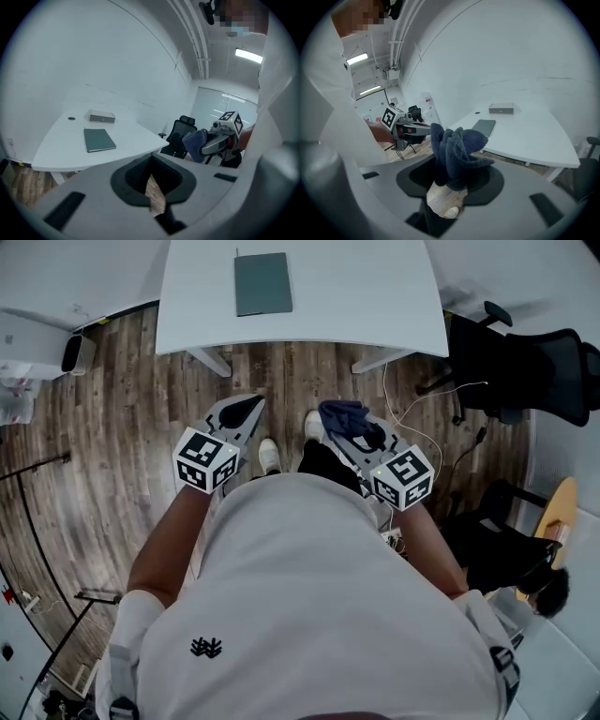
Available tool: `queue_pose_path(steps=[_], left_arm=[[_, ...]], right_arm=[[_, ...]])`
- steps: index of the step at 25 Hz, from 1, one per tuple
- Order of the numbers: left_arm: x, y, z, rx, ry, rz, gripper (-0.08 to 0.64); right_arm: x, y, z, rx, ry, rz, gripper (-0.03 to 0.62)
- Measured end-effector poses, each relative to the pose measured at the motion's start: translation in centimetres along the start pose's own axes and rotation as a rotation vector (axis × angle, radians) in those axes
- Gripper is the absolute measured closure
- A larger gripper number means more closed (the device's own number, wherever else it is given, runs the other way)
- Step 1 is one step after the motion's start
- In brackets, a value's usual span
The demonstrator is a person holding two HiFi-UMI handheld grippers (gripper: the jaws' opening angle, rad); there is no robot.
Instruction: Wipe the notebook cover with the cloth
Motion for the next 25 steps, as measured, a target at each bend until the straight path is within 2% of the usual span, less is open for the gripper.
queue_pose_path(steps=[9,14,18,25], left_arm=[[5.2,4.8,2.0,-0.059,-0.003,0.141,0.554],[9.2,7.6,3.2,-0.101,-0.003,0.26,0.554],[12.9,9.7,4.2,-0.123,-0.006,0.342,0.554],[17.0,13.2,4.9,-0.159,0.006,0.511,0.554]], right_arm=[[5.9,-11.0,4.1,-0.101,0.051,0.112,0.434],[10.8,-18.4,7.7,-0.207,0.124,0.269,0.434],[14.7,-23.9,9.4,-0.296,0.173,0.349,0.434],[21.2,-29.1,11.2,-0.407,0.268,0.507,0.434]])
Point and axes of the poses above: the fingertips, and each gripper's own axes: x forward along the fingers, y to its left, z out of its top, the point moved 9 cm from there along -x, backward along the fingers, and after that the axes turned 8 degrees about -x, right-handed, at the moved point
